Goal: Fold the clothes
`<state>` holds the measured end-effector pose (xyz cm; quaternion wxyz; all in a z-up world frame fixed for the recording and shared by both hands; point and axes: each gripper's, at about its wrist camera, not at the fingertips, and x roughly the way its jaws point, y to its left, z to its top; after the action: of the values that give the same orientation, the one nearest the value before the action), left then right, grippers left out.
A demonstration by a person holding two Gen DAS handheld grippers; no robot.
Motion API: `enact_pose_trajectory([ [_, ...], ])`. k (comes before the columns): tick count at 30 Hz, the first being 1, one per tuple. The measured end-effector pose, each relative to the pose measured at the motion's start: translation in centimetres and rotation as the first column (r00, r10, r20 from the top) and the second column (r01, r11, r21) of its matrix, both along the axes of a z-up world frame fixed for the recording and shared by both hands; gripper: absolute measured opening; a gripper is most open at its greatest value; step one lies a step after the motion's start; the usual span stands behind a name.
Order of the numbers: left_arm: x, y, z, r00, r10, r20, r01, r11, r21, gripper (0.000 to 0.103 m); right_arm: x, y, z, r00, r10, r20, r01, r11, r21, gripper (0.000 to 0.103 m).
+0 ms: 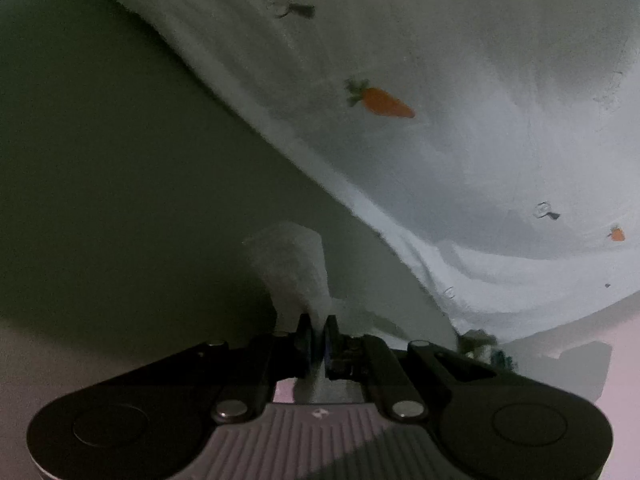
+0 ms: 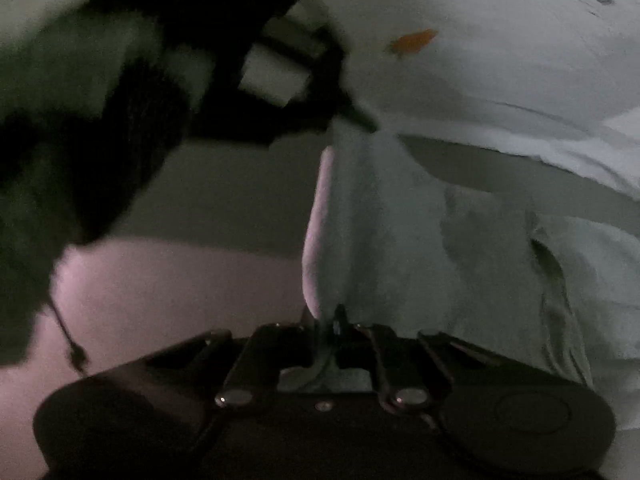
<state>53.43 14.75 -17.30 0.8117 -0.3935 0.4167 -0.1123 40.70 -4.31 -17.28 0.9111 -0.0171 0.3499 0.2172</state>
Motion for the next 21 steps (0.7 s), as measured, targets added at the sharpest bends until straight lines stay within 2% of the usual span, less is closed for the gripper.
enact_pose_trajectory([
  [2,0.9,-1.7,1.5,0.999,-0.041,0.029,0.040,0.999,0.007,0.005,0.0,-3.4,1.9,0.999,-0.041,-0.003,0.041,0.992,0.121,0.008],
  [4,2.2,-4.5,2.9,0.994,-0.095,0.058,0.094,0.995,0.012,0.005,0.2,-7.3,3.4,0.994,-0.108,-0.017,0.109,0.965,0.237,0.008],
  [6,3.9,-7.8,3.8,0.986,-0.147,0.079,0.148,0.989,0.000,0.005,0.4,-11.8,4.4,0.982,-0.187,-0.039,0.189,0.922,0.339,0.008],
  [9,6.4,-14.5,4.3,0.964,-0.243,0.104,0.242,0.970,0.024,0.006,2.0,-18.5,4.7,0.952,-0.291,-0.090,0.301,0.848,0.437,0.008],
  [11,8.1,-19.6,3.9,0.946,-0.309,0.099,0.300,0.949,0.100,0.011,2.9,-22.6,3.5,0.919,-0.372,-0.134,0.392,0.810,0.437,0.008],
  [12,8.9,-22.0,3.4,0.934,-0.344,0.091,0.331,0.934,0.136,0.025,3.3,-24.5,2.7,0.897,-0.414,-0.156,0.439,0.791,0.426,0.010],
  [13,9.7,-24.3,2.7,0.924,-0.374,0.079,0.357,0.919,0.169,0.048,3.7,-26.5,1.9,0.873,-0.454,-0.177,0.485,0.770,0.415,0.013],
  [14,10.3,-26.1,1.9,0.915,-0.398,0.060,0.380,0.903,0.202,0.061,4.4,-28.0,0.6,0.847,-0.488,-0.211,0.530,0.750,0.396,0.025],
  [15,10.8,-27.6,1.3,0.909,-0.415,0.036,0.395,0.887,0.240,0.071,5.0,-29.3,-0.8,0.815,-0.522,-0.253,0.580,0.726,0.369,0.045],
  [16,10.7,-28.4,0.9,0.905,-0.424,0.031,0.402,0.878,0.260,0.071,5.5,-30.5,-2.3,0.775,-0.560,-0.292,0.631,0.697,0.341,0.050],
  [17,10.6,-29.1,0.6,0.901,-0.433,0.029,0.409,0.870,0.276,0.071,5.6,-31.3,-3.2,0.749,-0.582,-0.316,0.661,0.681,0.313,0.051],
  [19,9.7,-29.2,0.2,0.889,-0.456,0.040,0.426,0.856,0.293,0.080,5.2,-32.2,-4.1,0.732,-0.594,-0.333,0.678,0.683,0.273,0.051],
  [21,8.2,-28.5,-0.1,0.891,-0.452,0.034,0.416,0.845,0.337,0.082,4.1,-32.6,-4.2,0.735,-0.589,-0.336,0.675,0.686,0.272,0.052],
])
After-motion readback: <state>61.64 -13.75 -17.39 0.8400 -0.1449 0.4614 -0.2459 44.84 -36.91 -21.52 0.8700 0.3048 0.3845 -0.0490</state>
